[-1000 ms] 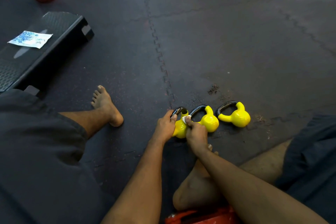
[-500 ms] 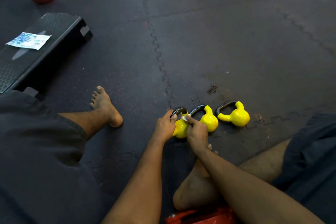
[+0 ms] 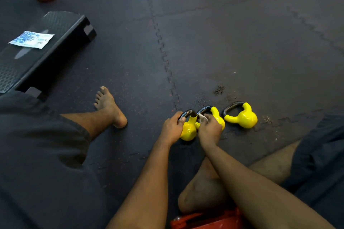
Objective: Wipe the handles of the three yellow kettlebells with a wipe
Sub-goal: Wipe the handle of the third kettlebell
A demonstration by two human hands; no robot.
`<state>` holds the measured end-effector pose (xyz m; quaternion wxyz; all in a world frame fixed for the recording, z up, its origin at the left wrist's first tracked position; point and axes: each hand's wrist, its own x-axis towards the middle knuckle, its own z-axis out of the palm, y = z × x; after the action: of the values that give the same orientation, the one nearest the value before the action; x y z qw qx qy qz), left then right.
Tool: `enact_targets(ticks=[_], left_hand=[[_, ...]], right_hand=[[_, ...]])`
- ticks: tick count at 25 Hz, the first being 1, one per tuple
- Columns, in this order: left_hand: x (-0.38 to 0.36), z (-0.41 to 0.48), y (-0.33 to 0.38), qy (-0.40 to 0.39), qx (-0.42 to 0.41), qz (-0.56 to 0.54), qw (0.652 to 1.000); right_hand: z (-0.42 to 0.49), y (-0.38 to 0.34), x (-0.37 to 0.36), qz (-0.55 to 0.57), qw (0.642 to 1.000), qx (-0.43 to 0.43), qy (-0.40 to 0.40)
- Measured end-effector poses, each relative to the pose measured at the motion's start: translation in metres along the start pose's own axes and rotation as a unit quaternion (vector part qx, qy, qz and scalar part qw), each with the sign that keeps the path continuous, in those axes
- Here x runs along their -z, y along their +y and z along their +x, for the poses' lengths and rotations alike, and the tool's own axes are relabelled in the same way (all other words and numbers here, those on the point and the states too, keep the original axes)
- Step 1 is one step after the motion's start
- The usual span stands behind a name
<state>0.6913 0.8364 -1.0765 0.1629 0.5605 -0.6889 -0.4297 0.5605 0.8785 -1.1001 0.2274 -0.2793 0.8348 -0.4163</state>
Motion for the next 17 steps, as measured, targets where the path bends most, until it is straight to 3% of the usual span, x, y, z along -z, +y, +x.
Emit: enact_targets(ticks=[3, 7, 9, 13, 17], left_hand=[[0.005, -0.002, 0.001, -0.022, -0.005, -0.012, 1.0], [0.008, -0.002, 0.0, -0.033, -0.006, -0.013, 0.999], [0.006, -0.002, 0.0, -0.032, -0.012, -0.007, 0.999], [0.004, 0.0, 0.0, -0.028, -0.012, -0.013, 0.999], [0.005, 0.002, 0.003, -0.037, -0.019, -0.004, 0.999]], right_hand=[[0.009, -0.002, -0.004, 0.025, 0.998, -0.004, -0.061], [0.013, -0.001, -0.006, 0.051, 0.984, -0.081, -0.153], [0.016, -0.004, -0.002, 0.032, 0.99, -0.06, -0.12], [0.008, -0.015, 0.003, 0.031, 0.995, 0.071, -0.059], [0.013, 0.0, 0.002, -0.016, 0.995, 0.033, -0.095]])
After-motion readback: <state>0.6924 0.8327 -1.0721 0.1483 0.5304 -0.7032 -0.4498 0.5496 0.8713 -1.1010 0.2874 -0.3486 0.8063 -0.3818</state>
